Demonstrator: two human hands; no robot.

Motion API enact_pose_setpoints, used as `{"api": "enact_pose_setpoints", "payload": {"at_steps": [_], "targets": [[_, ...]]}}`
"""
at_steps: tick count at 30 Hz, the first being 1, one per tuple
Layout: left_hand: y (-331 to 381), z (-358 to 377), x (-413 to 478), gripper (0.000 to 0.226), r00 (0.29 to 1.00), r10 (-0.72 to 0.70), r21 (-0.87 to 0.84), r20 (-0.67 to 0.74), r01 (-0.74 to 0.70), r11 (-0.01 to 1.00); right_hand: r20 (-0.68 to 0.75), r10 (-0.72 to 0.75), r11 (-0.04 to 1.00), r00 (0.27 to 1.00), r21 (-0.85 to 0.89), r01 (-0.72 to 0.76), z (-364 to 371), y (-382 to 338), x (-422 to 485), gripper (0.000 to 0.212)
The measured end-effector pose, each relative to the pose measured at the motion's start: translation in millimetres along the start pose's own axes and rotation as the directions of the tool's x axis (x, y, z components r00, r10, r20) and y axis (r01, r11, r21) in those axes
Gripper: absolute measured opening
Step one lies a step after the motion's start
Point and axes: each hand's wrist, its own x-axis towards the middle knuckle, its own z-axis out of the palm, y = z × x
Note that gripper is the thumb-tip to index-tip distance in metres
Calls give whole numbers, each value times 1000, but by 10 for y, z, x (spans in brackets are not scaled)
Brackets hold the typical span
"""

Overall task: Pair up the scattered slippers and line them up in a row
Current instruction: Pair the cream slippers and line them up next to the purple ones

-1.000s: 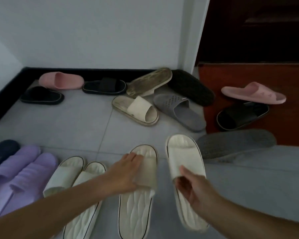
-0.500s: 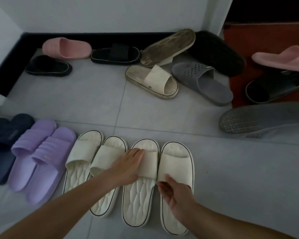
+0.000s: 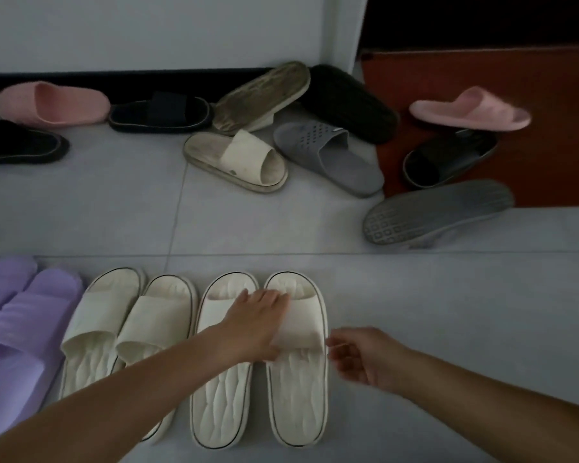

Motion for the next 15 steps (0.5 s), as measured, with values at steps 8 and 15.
{"api": "enact_pose_setpoints", "payload": {"at_steps": [8,15], "targets": [[79,-121,-61,113,992,-88,-153,85,100,983,89,-730,-165,678,-985,-49,-1270,-1171,50,29],[116,-1172,207,98,988,-127,-12,-86,127,992,278,-638,-678,718,-645,-353,-1849,-2083,139,92]]}}
